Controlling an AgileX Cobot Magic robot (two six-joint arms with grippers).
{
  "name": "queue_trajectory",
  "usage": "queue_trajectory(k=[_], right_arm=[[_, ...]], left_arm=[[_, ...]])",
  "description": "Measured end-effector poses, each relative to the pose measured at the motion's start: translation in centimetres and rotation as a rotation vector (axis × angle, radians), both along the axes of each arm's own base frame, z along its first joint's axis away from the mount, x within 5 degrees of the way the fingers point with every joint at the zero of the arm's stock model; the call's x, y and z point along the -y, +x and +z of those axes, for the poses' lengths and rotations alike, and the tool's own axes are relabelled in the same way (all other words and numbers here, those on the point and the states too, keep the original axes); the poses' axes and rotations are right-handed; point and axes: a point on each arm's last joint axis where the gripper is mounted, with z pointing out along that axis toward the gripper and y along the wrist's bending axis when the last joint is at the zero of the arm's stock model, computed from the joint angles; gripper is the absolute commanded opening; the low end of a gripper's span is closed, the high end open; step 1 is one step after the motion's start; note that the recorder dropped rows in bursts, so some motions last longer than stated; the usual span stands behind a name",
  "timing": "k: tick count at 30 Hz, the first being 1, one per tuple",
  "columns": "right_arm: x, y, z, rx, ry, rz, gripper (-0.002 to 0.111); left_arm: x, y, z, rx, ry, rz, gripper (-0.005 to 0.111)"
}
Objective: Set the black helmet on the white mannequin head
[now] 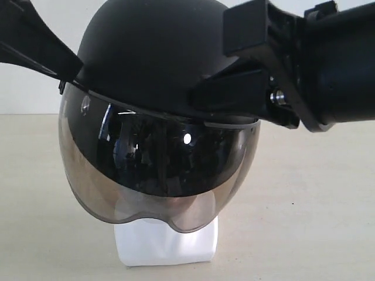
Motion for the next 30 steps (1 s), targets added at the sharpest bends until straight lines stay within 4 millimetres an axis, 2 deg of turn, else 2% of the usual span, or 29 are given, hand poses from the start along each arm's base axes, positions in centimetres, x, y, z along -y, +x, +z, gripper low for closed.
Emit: queue_trajectory(k=[5,10,17,30], right_arm=[[0.0,-0.1,-0.1,-0.017,-0.006,0.008,0.0],[0.1,-0.1,-1.7,-0.061,-0.005,-0.021,0.0],[0.2,-0.1,-1.9,-0.066,-0.005,-0.023,0.0],[0.2,-0.2,-2.0,-0.073,-0.013,-0.014,0.0]], left_arm=[[-0.2,-0.1,-0.1,-0.013,0.014,0.012,0.004],[-0.2,-0.1,-0.2,-0.02,0.014,0.017,0.004],[-0.8,-0.9,-2.2,-0.067,0.076,0.023,0.004],[0.3,-2.0,-0.3,-0.07,-0.099,-0.073,0.004]])
